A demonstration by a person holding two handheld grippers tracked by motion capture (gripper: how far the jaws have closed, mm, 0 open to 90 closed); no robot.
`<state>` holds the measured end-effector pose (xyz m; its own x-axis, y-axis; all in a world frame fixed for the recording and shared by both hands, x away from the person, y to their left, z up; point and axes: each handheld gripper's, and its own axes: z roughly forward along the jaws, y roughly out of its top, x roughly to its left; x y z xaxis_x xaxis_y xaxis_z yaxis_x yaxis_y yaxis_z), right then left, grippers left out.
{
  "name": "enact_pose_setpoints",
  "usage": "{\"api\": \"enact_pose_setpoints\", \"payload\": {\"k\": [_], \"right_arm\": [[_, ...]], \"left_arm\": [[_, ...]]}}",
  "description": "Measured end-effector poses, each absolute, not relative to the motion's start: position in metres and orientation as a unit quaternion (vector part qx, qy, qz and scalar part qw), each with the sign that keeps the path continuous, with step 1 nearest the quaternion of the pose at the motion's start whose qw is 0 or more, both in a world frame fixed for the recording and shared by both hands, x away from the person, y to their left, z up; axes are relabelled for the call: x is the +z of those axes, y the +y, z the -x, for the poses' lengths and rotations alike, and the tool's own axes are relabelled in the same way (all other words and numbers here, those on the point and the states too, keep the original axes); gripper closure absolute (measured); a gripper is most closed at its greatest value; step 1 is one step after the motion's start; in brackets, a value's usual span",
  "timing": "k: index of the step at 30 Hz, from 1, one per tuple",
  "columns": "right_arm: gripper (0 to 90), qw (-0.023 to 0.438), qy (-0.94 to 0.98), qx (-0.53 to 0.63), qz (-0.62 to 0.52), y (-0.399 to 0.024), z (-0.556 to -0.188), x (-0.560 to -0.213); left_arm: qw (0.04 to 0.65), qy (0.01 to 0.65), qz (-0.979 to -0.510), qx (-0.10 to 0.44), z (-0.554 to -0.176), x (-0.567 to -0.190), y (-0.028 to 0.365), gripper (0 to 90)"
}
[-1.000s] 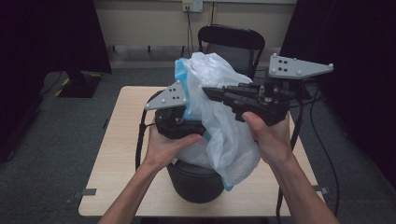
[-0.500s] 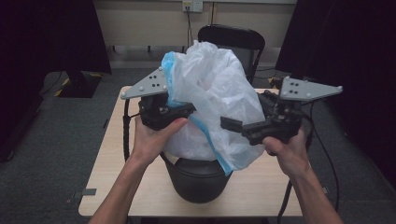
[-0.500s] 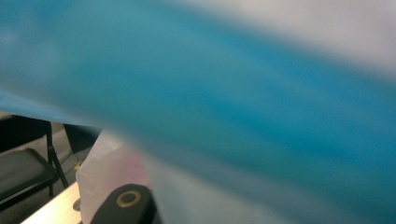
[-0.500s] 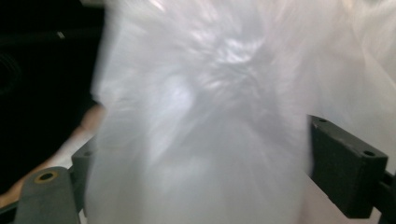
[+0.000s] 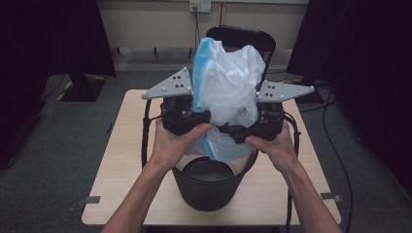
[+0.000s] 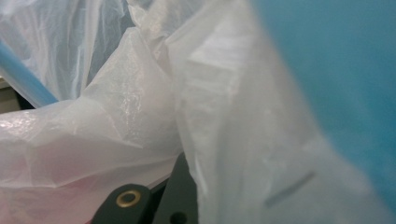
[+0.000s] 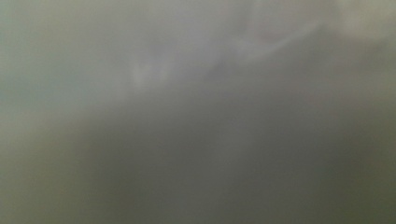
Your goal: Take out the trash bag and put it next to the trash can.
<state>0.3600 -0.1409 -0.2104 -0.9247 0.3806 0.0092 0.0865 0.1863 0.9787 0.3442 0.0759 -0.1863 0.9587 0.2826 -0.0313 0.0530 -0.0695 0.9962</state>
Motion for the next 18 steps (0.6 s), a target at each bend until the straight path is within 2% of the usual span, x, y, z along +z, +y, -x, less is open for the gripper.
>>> {"api": "enact_pose_setpoints", "payload": {"k": [5,8,11,13,14,15,18], "right_arm": [[64.9,0.101,0.753,0.637,-0.132,-0.144,-0.361,-0.215],[83.1,0.095,0.753,0.638,-0.126,-0.142,-0.359,-0.215],[88.3,0.082,0.755,0.637,-0.133,-0.143,-0.360,-0.216],[88.9,0.080,0.755,0.636,-0.141,-0.144,-0.361,-0.217],[89.1,0.078,0.750,0.640,-0.148,-0.146,-0.364,-0.217],[89.1,0.078,0.750,0.640,-0.148,-0.146,-0.364,-0.217],[89.2,0.070,0.738,0.652,-0.158,-0.151,-0.370,-0.216]], "left_arm": [[0.676,0.116,-0.724,0.067,-0.347,-0.190,0.076,89.3],[0.676,0.115,-0.725,0.064,-0.349,-0.191,0.078,88.5],[0.679,0.116,-0.721,0.070,-0.348,-0.192,0.082,79.8],[0.686,0.123,-0.714,0.074,-0.348,-0.192,0.087,69.0],[0.691,0.127,-0.707,0.080,-0.347,-0.191,0.090,60.9],[0.698,0.129,-0.700,0.078,-0.346,-0.191,0.093,60.9],[0.705,0.136,-0.691,0.084,-0.346,-0.188,0.102,52.2]]}}
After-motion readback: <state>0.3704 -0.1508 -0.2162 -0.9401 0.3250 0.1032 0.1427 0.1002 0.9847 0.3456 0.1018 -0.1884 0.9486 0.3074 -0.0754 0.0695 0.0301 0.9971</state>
